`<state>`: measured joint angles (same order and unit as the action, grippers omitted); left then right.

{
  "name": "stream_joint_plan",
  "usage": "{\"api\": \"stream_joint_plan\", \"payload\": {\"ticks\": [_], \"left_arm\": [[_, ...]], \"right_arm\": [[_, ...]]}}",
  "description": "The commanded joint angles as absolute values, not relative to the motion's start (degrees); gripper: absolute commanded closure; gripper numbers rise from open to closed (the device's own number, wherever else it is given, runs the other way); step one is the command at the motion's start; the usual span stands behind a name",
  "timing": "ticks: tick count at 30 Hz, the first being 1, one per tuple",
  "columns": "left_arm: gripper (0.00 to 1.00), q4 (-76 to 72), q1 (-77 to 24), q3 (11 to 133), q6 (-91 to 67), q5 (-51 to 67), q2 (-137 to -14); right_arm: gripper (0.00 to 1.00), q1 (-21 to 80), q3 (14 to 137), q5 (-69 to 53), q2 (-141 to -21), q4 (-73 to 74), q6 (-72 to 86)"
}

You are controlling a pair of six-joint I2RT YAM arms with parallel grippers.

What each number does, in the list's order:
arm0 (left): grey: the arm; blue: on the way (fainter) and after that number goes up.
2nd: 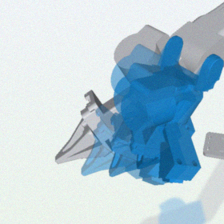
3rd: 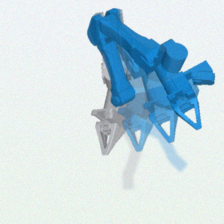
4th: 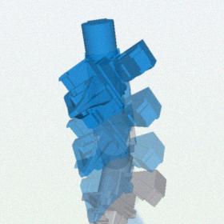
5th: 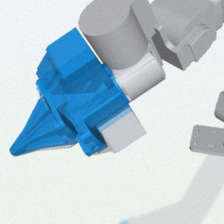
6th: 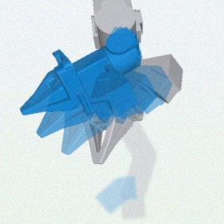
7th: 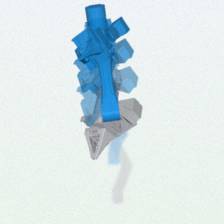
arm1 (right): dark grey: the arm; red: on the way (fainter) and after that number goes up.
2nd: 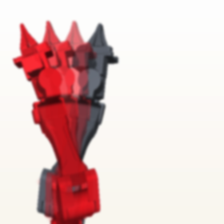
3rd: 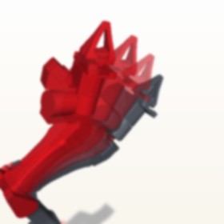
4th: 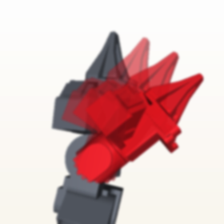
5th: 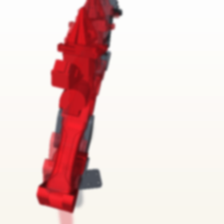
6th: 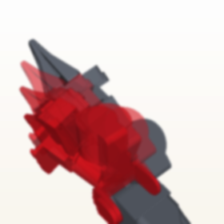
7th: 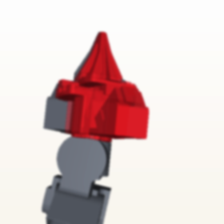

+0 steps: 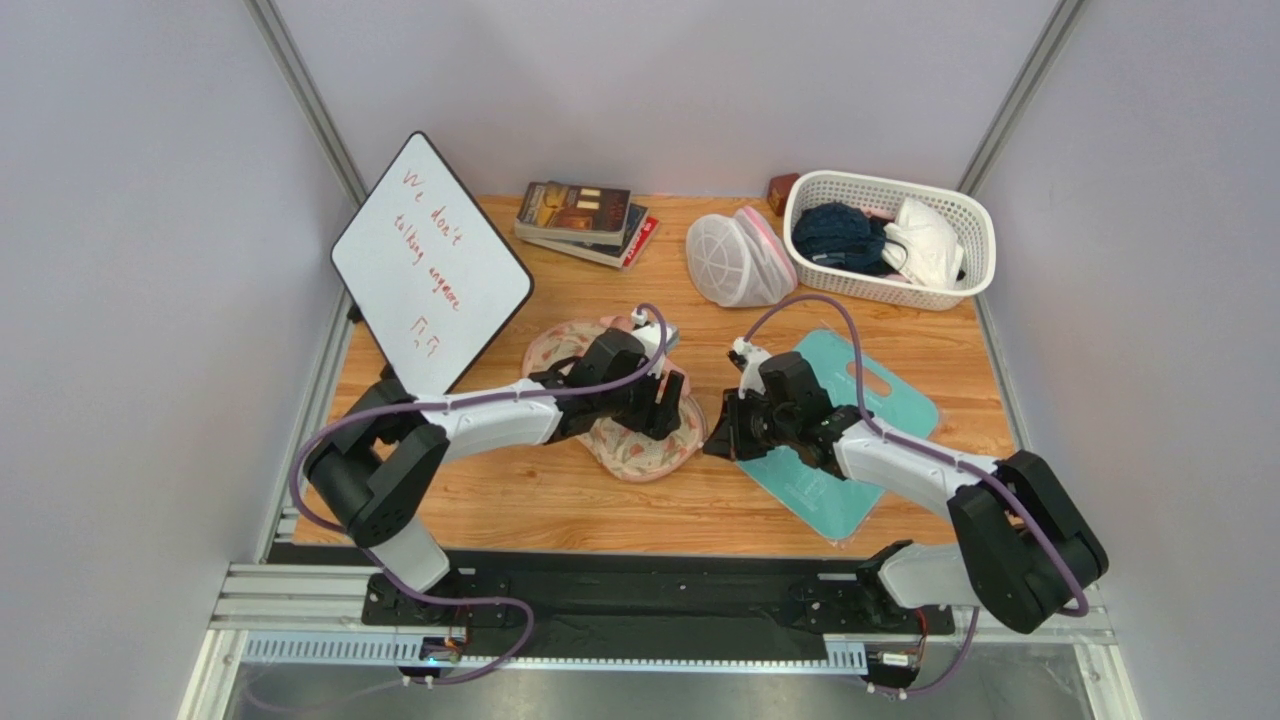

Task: Unzip the laundry bag and remove the bra
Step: Unzip the laundry bag at the center of the board.

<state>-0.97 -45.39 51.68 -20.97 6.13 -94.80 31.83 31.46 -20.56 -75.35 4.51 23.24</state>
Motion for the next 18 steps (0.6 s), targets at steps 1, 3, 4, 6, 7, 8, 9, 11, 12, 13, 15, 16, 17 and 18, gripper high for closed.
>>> {"api": "stream_joint_plan", "payload": {"ticks": [1,3,4,6,7,8,9,11,12,13,15,16,17,18], "left_arm": [[0.26,2.46,-45.70,46.76,-14.95,0.97,-89.49],[0.25,2.02,-45.62,45.62,-14.33,0.70,-88.34],[0.24,2.37,-45.70,45.53,-13.46,0.62,-88.07],[0.24,3.60,-45.62,45.61,-12.66,1.23,-89.03],[0.24,3.78,-45.62,45.70,-11.96,1.67,-89.64],[0.24,4.04,-45.70,45.88,-11.78,2.02,-90.26],[0.25,4.48,-45.62,46.05,-11.69,2.46,-91.39],[0.30,4.57,-45.70,46.14,-11.86,2.29,-92.28],[0.34,4.57,-45.62,46.14,-12.13,1.85,-92.89],[0.39,4.66,-45.70,46.23,-12.22,1.76,-93.25],[0.53,4.57,-45.70,46.23,-12.48,1.41,-94.04],[0.56,4.57,-45.70,46.23,-12.57,1.58,-94.30],[0.63,4.22,-45.70,46.14,-12.57,1.67,-94.65],[0.66,4.04,-45.70,46.06,-12.74,2.02,-95.09]], "right_arm": [[1.00,31.82,35.06,-20.13,-77.07,4.22,22.24],[1.00,31.55,35.59,-20.30,-77.34,4.31,21.97],[1.00,31.47,35.77,-20.39,-77.52,4.39,21.89],[1.00,31.20,36.12,-20.57,-77.69,4.57,21.53],[1.00,31.03,36.56,-20.65,-77.87,4.74,21.36],[1.00,31.03,36.74,-20.65,-78.05,4.92,21.27],[1.00,31.03,36.91,-20.65,-78.13,5.01,21.10],[1.00,30.94,37.44,-20.83,-78.57,5.01,21.01],[1.00,30.85,37.53,-20.92,-78.84,5.01,21.01],[1.00,30.94,37.62,-21.00,-78.84,5.01,21.01],[1.00,30.94,37.97,-21.01,-78.84,5.10,21.09],[1.00,31.02,37.97,-21.01,-78.84,5.10,21.09],[1.00,30.94,38.14,-21.01,-78.75,5.01,21.09],[1.00,30.85,38.14,-21.01,-78.84,5.10,20.92]]}}
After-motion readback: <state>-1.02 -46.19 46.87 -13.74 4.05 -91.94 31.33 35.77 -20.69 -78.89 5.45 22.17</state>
